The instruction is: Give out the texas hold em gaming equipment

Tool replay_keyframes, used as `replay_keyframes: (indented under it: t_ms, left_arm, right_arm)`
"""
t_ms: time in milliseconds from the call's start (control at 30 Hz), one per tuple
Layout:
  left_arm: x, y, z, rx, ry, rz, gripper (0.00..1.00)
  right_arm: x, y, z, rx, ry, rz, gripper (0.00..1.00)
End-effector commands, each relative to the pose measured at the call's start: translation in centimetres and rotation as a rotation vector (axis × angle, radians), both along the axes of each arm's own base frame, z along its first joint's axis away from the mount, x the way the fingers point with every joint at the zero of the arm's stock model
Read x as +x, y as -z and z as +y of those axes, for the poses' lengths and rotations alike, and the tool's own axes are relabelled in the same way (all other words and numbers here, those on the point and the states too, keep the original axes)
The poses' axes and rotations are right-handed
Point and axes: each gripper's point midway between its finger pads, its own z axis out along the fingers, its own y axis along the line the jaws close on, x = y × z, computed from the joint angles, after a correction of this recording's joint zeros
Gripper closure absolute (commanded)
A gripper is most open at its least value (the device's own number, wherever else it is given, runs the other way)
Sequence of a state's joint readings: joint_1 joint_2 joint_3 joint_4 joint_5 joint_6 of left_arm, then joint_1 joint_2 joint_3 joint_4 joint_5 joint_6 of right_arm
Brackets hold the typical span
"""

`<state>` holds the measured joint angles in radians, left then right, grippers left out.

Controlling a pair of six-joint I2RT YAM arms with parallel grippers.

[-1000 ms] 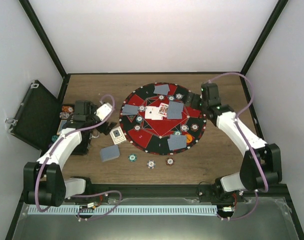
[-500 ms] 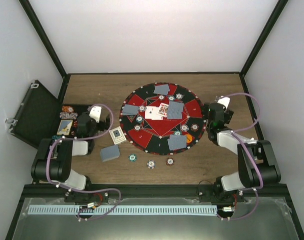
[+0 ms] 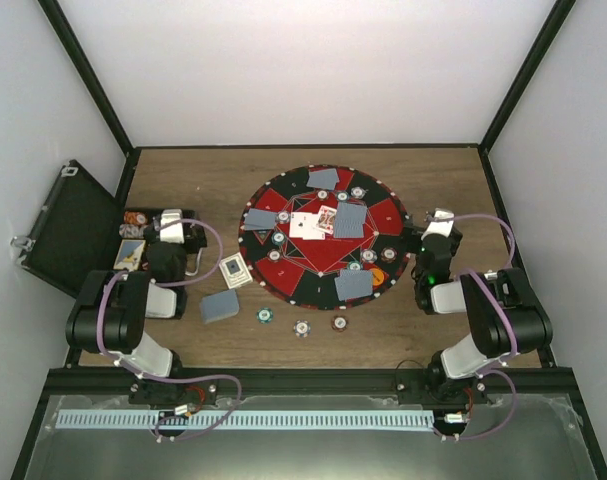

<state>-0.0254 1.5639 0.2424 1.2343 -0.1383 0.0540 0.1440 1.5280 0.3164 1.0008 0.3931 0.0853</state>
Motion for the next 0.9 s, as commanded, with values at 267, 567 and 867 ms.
replay_keyframes:
  t_ms: [267,567,867]
  left_arm:
    - [0.6,-0.3,0.5,-0.033,-0.020,0.002,0.00]
    - [0.7,-0.2,0.5,-0.033,-0.020,0.006,0.00]
    - [1.0,0.0,0.4,-0.039,-0.011,0.018,0.00]
  right_arm:
    - [-1.6,-3.7,1.8,-0.008,-0.216,-0.226,0.00]
    - [-0.9,-2.8,0.7,0.030,-0.159,-0.175,0.00]
    - [-1.1,-3.1,0.9,0.015,-0.156,-0.192,0.00]
